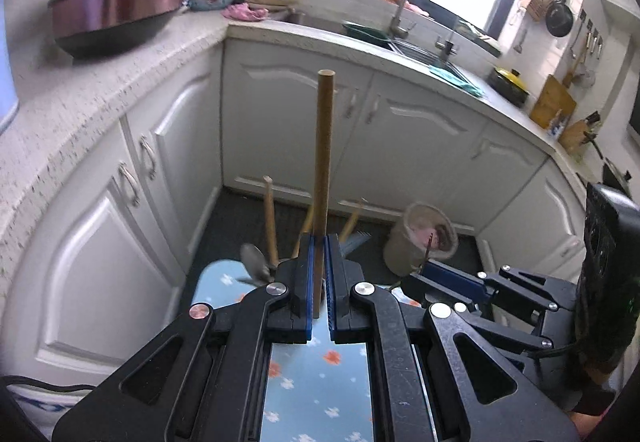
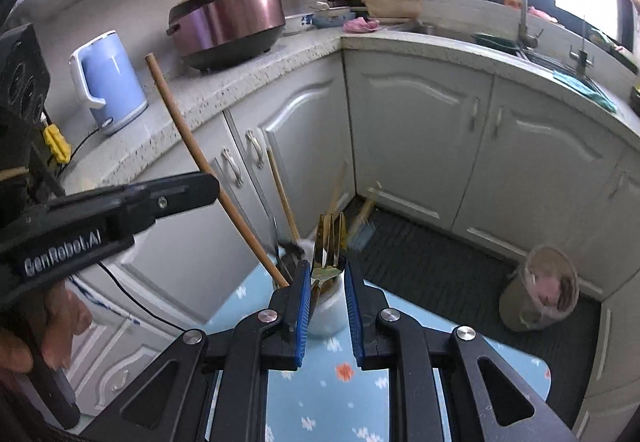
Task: Organize utensils
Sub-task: 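Lift the chopstick and gold fork and carry them over the jar, then lower the chopstick and gold fork into the jar and open both tools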
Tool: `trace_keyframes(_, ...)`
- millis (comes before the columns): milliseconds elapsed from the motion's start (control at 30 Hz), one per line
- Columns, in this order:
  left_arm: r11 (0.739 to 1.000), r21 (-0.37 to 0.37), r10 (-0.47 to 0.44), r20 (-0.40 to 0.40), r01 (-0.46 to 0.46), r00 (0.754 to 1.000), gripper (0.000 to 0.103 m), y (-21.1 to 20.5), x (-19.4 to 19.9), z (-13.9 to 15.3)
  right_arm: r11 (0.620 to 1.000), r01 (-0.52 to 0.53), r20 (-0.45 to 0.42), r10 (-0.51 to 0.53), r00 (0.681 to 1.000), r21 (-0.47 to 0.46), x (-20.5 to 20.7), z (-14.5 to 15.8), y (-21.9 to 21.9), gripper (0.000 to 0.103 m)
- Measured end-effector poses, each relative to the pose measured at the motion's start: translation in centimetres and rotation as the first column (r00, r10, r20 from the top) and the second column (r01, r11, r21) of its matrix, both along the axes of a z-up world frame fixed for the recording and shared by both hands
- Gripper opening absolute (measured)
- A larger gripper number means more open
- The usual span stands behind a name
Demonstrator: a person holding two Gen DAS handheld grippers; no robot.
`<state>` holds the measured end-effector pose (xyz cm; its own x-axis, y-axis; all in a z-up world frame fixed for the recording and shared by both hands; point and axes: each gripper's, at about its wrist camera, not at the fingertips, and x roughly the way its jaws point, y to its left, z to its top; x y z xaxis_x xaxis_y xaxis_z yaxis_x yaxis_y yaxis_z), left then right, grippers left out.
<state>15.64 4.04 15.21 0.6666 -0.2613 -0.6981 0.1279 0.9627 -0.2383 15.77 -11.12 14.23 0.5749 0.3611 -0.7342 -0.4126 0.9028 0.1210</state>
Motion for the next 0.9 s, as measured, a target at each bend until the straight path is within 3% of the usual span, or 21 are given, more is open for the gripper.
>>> trace_keyframes(133, 0.999, 0.029, 0.024, -0.003, -0.024, 1.000, 0.004, 0.7, 1.2, -1.3, 1.000, 0.000, -0.016, 0.000, 1.000, 0.001, 1.9, -0.9, 1.6, 0.016)
trace_keyframes(333, 0.999, 0.045, 0.032, -0.043, -0.030, 0.999, 0.004, 0.8, 1.8, -4.3, 1.000, 0.010, -0.077, -0.009, 0.997, 0.007, 3.9, -4.9, 2.6, 0.016)
trace_keyframes(667, 0.998, 0.010, 0.057, -0.137, -0.056, 0.989, 0.004, 0.9, 1.7, -10.1, 0.998, 0.056, -0.178, -0.050, 0.983, 0.028, 4.7, -10.9, 1.8, 0.016)
trace_keyframes(900, 0.998, 0.004, 0.056, -0.150, -0.056, 0.987, 0.004, 0.5, 1.3, -11.6, 0.995, 0.086, -0.193, -0.076, 0.978, 0.046, 4.9, -12.1, 1.1, 0.016)
